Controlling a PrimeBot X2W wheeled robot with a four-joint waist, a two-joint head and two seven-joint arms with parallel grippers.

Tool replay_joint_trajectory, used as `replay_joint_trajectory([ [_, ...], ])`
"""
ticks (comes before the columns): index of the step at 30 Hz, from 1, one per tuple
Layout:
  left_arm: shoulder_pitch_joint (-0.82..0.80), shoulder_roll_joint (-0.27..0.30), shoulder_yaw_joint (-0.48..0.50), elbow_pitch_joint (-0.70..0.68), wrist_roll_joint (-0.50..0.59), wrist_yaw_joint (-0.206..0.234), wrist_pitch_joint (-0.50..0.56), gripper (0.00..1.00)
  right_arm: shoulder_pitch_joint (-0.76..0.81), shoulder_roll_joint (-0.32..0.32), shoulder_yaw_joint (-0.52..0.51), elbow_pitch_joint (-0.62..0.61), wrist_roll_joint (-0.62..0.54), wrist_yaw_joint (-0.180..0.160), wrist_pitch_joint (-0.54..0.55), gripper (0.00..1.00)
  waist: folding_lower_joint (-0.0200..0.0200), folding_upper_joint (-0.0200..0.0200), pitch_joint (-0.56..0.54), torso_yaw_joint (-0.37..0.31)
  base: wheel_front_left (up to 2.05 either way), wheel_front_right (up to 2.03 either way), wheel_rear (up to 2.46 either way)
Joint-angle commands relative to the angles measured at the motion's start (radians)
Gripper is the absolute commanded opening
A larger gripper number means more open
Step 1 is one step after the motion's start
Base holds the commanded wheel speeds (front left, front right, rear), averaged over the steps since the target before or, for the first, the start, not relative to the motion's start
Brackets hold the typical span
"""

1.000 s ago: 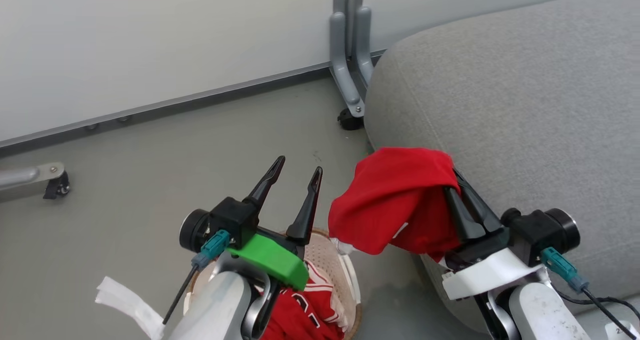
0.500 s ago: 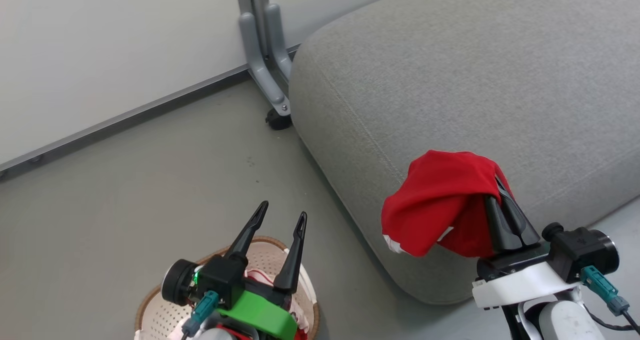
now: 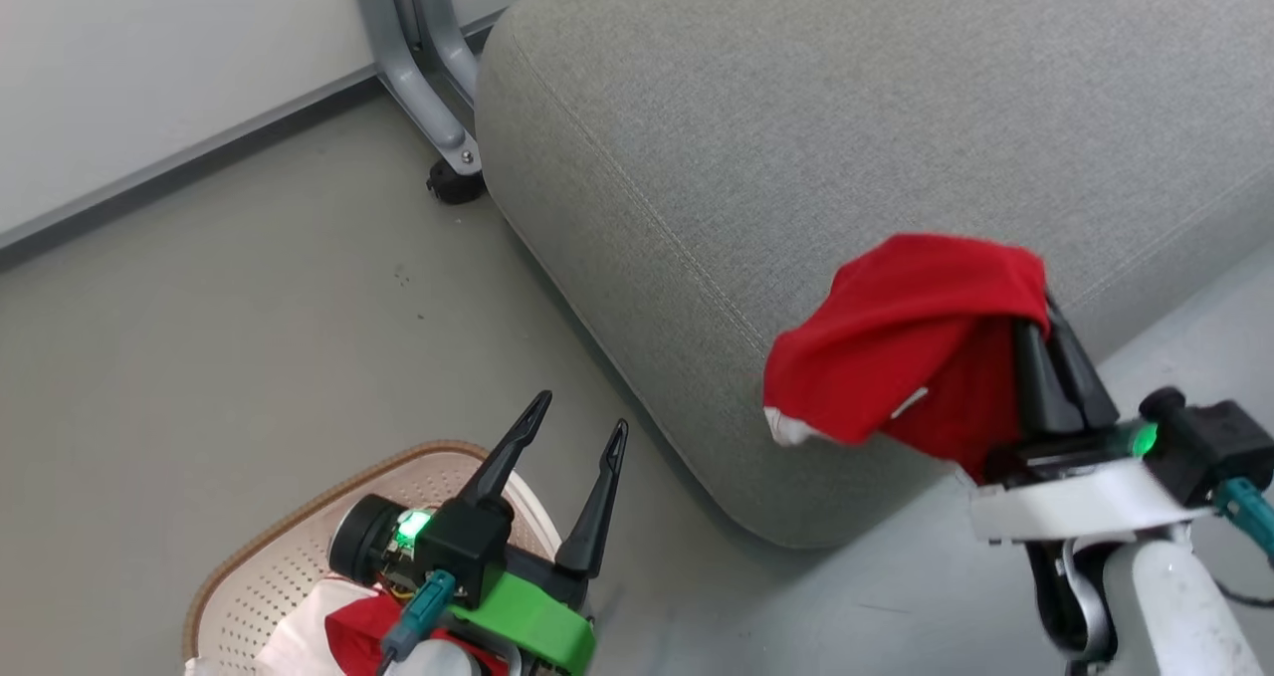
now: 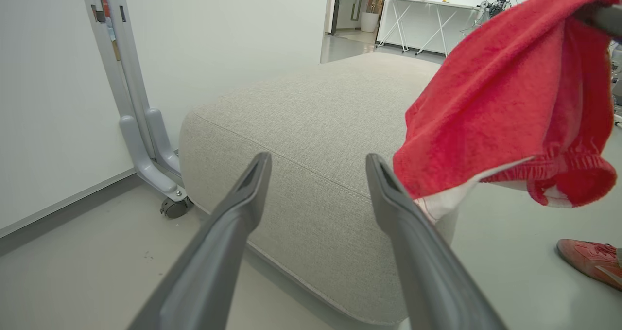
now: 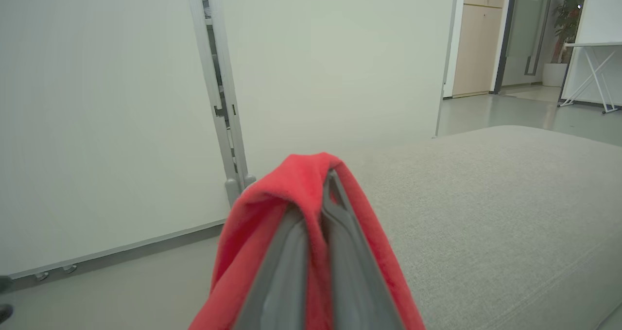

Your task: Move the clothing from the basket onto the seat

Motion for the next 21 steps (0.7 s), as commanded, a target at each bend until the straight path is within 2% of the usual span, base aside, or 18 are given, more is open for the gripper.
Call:
replay_joint_trajectory([
  [1,-0.027,0.017,0.002,-0.006,0.016,-0.003,0.0,1.0,-0.049,-0.003,-0.009,0.004,0.003,0.0,-0.003,0.0,0.0,-0.0001,0.062,-0.016,0.0,0.0,0.0],
  [7,-0.12,0.033,-0.043,-0.009,0.044,-0.01,0.0,1.0,-0.252,-0.047,-0.105,0.042,0.062,0.0,-0.003,0.0,0.0,-0.0001,0.206,0.061,0.0,0.0,0.0],
  [15,-0.226,0.061,-0.078,-0.036,0.066,-0.01,0.0,1.0,-0.571,-0.217,-0.176,0.178,0.165,0.0,-0.003,0.0,0.0,-0.0001,0.395,0.153,0.0,0.0,0.0],
  [21,-0.265,0.065,-0.101,-0.045,0.075,-0.011,0.0,1.0,-0.736,-0.316,-0.166,0.3,0.16,0.0,-0.003,0.0,0.0,-0.0001,0.482,0.209,0.0,0.0,0.0],
])
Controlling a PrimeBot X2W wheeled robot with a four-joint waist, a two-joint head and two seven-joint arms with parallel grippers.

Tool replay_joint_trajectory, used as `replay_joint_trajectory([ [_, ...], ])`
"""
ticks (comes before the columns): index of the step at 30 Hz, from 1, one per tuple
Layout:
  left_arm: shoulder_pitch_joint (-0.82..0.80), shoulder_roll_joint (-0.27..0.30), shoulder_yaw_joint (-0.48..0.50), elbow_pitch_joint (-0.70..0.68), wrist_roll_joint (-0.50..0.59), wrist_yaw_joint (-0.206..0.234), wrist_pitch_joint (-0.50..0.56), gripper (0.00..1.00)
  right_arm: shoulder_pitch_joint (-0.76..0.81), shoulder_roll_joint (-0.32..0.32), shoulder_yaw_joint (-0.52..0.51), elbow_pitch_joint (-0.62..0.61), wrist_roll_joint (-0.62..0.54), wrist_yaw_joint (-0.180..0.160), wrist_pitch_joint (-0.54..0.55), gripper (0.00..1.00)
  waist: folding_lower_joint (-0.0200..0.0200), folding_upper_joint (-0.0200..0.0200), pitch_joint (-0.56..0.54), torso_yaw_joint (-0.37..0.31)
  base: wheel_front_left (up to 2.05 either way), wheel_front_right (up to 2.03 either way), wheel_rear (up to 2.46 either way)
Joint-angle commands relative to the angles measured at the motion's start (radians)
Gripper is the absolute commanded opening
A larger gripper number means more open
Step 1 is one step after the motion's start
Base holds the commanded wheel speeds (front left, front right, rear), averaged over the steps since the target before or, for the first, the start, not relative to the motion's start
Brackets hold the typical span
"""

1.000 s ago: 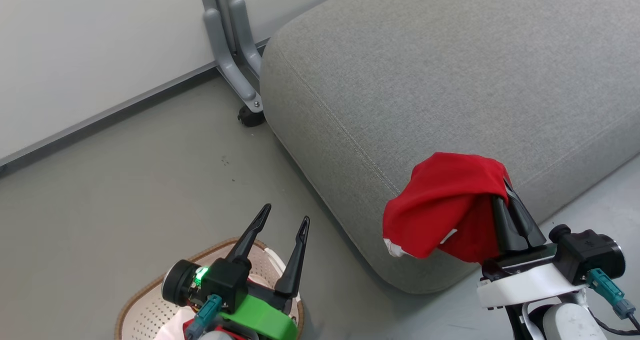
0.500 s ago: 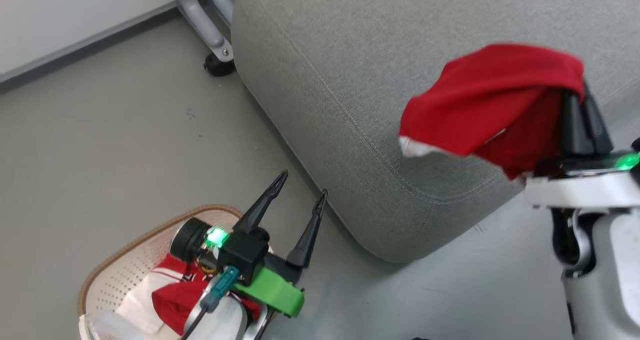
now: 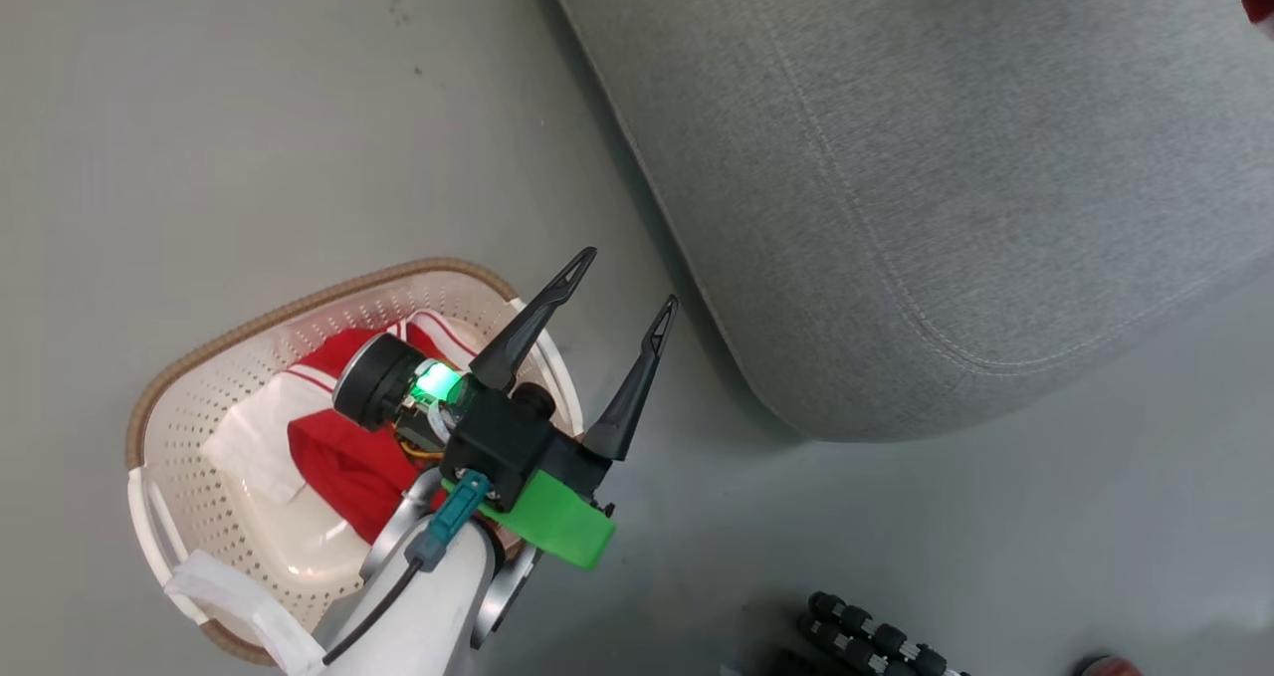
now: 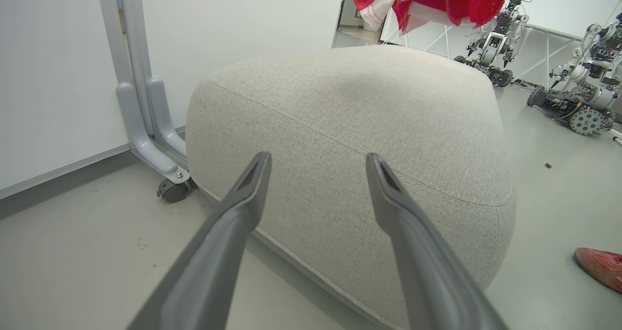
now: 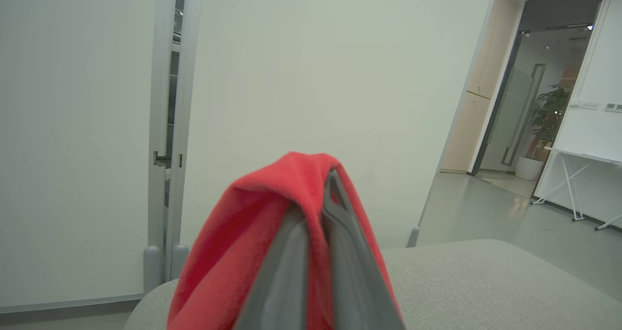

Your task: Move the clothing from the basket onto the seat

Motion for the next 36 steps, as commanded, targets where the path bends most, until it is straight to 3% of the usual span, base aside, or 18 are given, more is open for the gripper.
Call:
replay_joint_trajectory([
  [1,-0.03,0.006,-0.007,0.0,0.013,-0.003,0.0,1.0,-0.033,-0.01,-0.002,0.036,0.006,-0.001,-0.003,0.0,-0.0002,-0.0001,0.123,0.108,0.0,0.0,0.0],
  [9,-0.074,-0.002,-0.016,-0.005,0.014,-0.003,0.0,1.0,-0.101,-0.028,0.038,0.309,0.005,-0.001,-0.003,0.0,-0.0002,-0.0001,0.188,0.16,0.0,0.0,0.0],
  [14,-0.089,-0.005,-0.011,0.008,0.005,-0.003,0.0,1.0,-0.087,0.015,-0.011,0.45,-0.053,-0.001,-0.003,0.03,-0.0002,-0.0001,0.174,0.173,0.0,0.0,0.0],
  [15,-0.088,-0.006,-0.01,0.01,0.002,-0.003,0.0,1.0,-0.076,0.02,-0.026,0.456,-0.074,-0.001,-0.003,0.81,-0.0002,-0.0001,0.164,0.174,0.0,0.0,0.0],
  [16,-0.086,-0.008,-0.009,0.013,-0.003,-0.003,0.0,1.0,-0.065,0.029,-0.045,0.452,-0.092,-0.001,-0.003,1.0,-0.0002,-0.0001,0.152,0.174,0.0,0.0,0.0],
  [22,-0.05,-0.027,0.003,0.036,-0.034,-0.003,0.0,1.0,0.042,0.09,-0.138,0.377,-0.19,-0.001,-0.003,1.0,-0.0002,-0.0001,0.045,0.171,0.0,0.0,0.0],
  [28,0.002,-0.054,0.039,0.047,-0.088,0.003,0.0,1.0,0.199,0.156,-0.245,0.306,-0.201,-0.001,-0.003,1.0,-0.0002,-0.0001,-0.109,0.194,0.0,0.0,0.0],
  [36,0.097,-0.064,0.134,0.076,-0.167,0.049,0.0,1.0,0.483,0.217,-0.095,0.195,-0.177,-0.001,-0.003,1.0,-0.0002,-0.0001,-0.282,0.263,0.0,0.0,0.0],
])
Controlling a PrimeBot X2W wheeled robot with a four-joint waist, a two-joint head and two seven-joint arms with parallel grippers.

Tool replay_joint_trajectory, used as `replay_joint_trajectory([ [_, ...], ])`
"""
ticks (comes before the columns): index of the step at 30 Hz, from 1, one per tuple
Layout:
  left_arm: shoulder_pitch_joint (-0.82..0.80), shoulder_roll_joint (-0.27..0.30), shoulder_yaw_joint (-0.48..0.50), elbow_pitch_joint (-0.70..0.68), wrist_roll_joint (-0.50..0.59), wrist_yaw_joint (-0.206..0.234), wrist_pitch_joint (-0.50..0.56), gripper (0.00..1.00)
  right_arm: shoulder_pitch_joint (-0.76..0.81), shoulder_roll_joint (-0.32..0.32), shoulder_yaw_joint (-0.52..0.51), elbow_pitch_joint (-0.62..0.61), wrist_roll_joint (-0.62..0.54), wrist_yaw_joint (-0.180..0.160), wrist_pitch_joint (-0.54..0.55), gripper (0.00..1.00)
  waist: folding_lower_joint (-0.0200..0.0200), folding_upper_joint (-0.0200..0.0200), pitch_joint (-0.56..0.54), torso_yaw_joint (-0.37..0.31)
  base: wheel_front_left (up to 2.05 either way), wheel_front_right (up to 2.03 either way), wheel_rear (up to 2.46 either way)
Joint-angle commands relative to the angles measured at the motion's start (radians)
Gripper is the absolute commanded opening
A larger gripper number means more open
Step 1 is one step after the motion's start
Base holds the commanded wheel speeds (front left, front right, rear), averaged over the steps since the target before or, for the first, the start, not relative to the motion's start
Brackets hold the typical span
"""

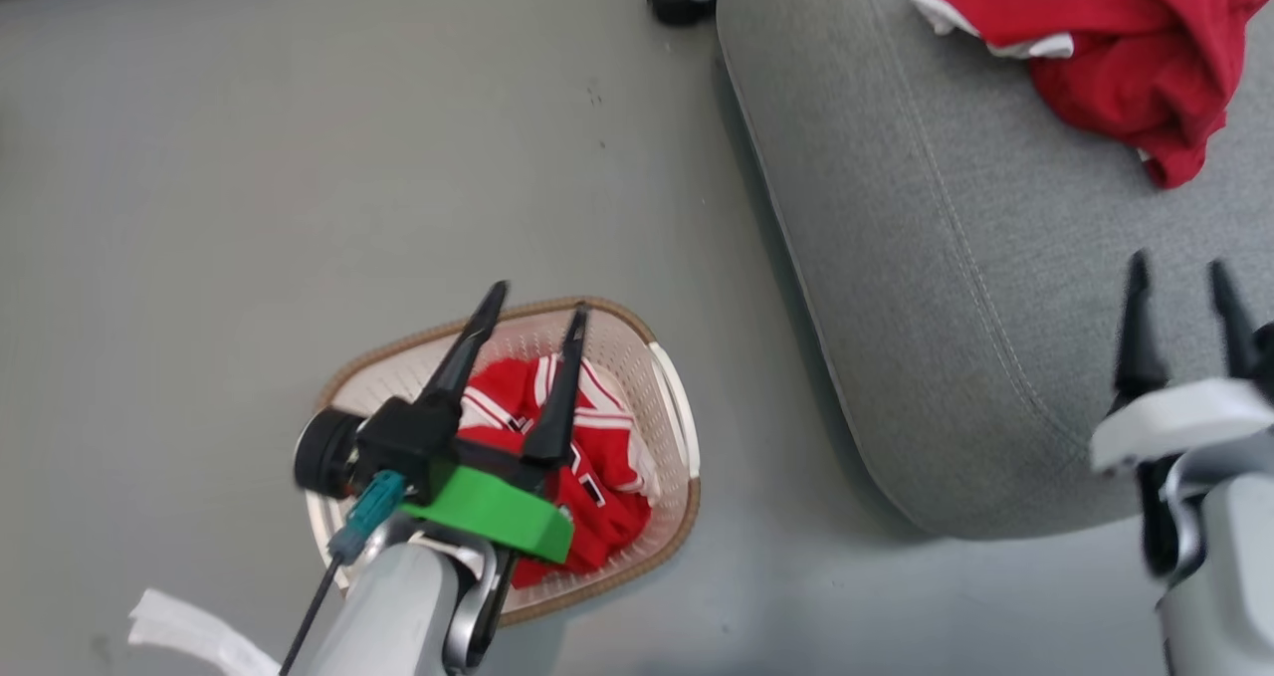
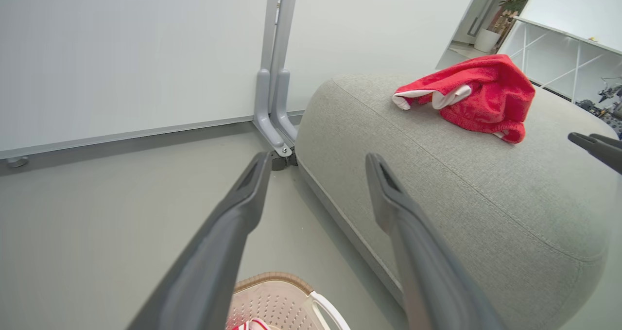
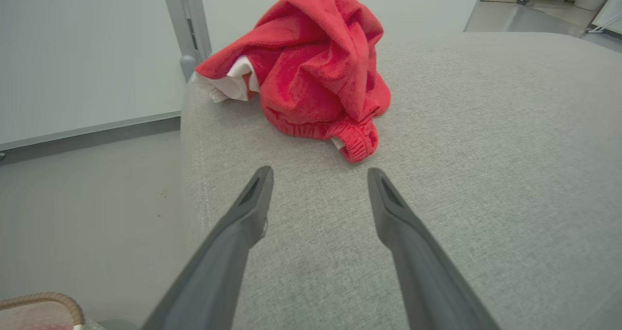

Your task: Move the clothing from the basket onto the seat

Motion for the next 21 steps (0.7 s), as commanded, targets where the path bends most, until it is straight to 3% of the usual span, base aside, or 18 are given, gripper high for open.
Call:
replay_joint_trajectory([
  [1,0.033,0.0,0.016,0.001,-0.019,0.02,0.0,1.0,0.049,0.01,0.032,-0.018,0.008,-0.001,-0.003,1.0,0.0001,0.0,-0.15,0.061,0.0,0.0,0.0],
  [9,0.143,0.0,0.065,0.015,-0.123,0.095,0.0,1.0,0.235,0.043,0.274,-0.156,0.061,-0.001,-0.003,1.0,0.0001,0.0,-0.274,0.128,0.0,0.0,0.0],
  [21,0.274,0.0,0.181,-0.082,-0.089,0.14,0.0,1.0,0.36,0.043,0.3,-0.372,0.028,-0.001,-0.003,1.0,0.0001,0.0,-0.391,0.216,0.0,0.0,0.0],
])
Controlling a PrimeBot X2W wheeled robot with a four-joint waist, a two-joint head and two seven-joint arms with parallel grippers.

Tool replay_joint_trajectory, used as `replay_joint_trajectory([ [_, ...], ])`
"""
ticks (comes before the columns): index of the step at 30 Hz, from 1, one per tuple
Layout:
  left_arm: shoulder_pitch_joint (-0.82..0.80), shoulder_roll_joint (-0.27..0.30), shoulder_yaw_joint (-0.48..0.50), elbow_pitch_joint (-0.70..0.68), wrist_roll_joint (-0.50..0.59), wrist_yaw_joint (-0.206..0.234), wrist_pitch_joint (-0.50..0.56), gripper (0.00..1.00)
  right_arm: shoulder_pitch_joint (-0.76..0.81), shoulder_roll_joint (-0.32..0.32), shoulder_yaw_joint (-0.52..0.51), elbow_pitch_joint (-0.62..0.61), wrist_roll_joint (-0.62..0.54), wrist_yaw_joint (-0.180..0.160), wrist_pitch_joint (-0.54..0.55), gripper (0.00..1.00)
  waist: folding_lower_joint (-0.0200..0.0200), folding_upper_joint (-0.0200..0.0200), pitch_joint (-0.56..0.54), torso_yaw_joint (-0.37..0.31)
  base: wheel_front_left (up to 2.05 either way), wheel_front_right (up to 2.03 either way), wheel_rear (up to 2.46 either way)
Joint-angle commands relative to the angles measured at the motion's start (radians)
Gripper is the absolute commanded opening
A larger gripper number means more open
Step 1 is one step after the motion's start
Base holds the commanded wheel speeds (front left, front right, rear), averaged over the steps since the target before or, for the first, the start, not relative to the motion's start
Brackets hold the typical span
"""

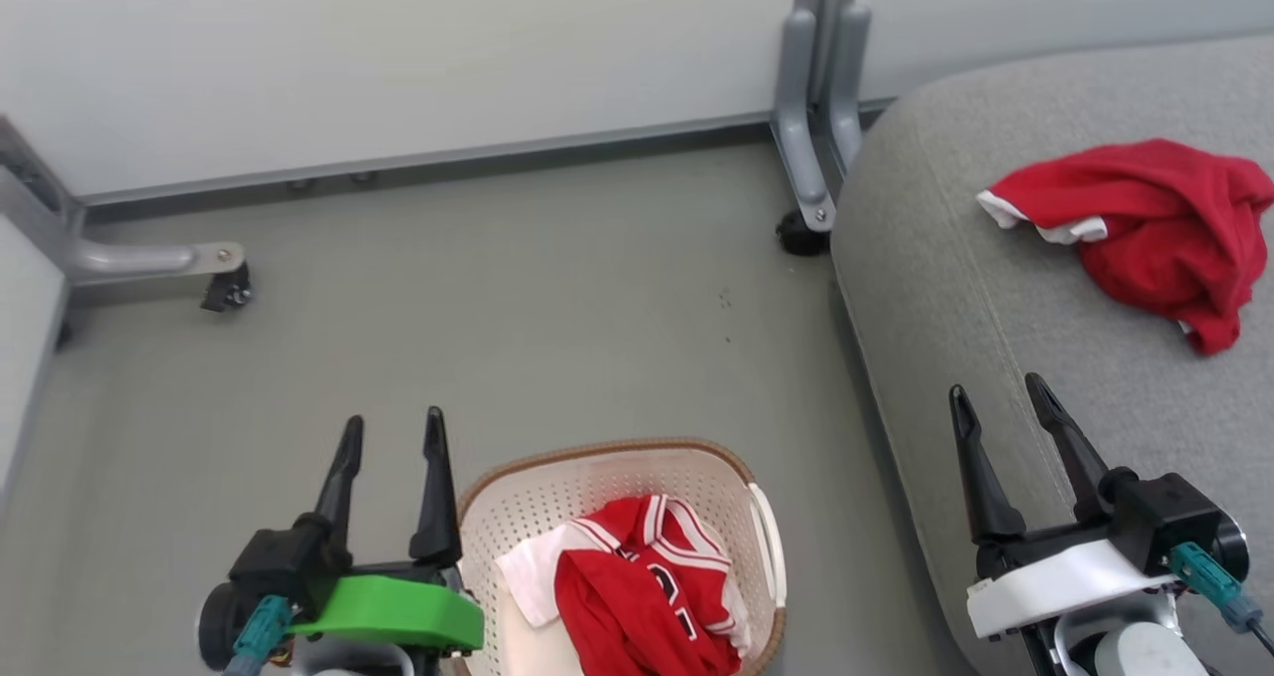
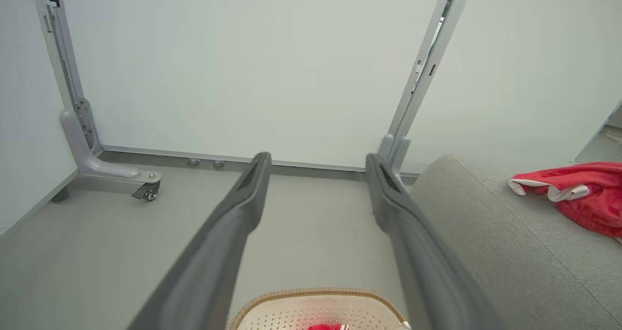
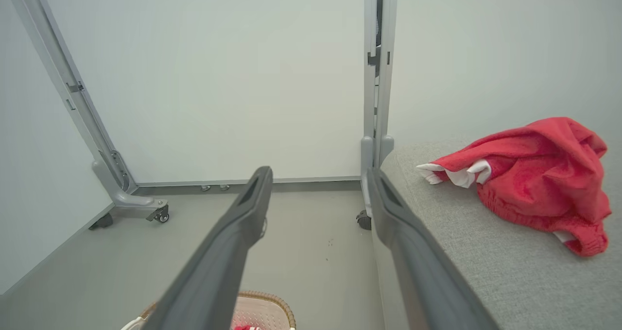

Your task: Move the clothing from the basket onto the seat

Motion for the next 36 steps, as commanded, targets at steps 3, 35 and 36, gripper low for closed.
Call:
replay_joint_trajectory([
  [3,0.049,0.002,0.029,-0.045,0.034,0.003,0.001,1.0,0.041,0.001,-0.01,-0.043,-0.015,-0.001,-0.003,1.0,0.0001,0.0,-0.074,0.064,0.0,0.0,0.0],
  [35,0.132,0.002,0.008,-0.079,0.156,-0.011,0.001,1.0,0.123,-0.004,-0.011,-0.092,-0.023,-0.001,-0.003,1.0,0.0001,0.0,-0.116,0.059,0.0,0.0,0.0],
  [36,0.131,0.002,0.008,-0.077,0.157,-0.011,0.0,1.0,0.124,-0.004,-0.01,-0.091,-0.023,-0.001,-0.003,1.0,0.0001,0.0,-0.116,0.059,0.0,0.0,0.0],
])
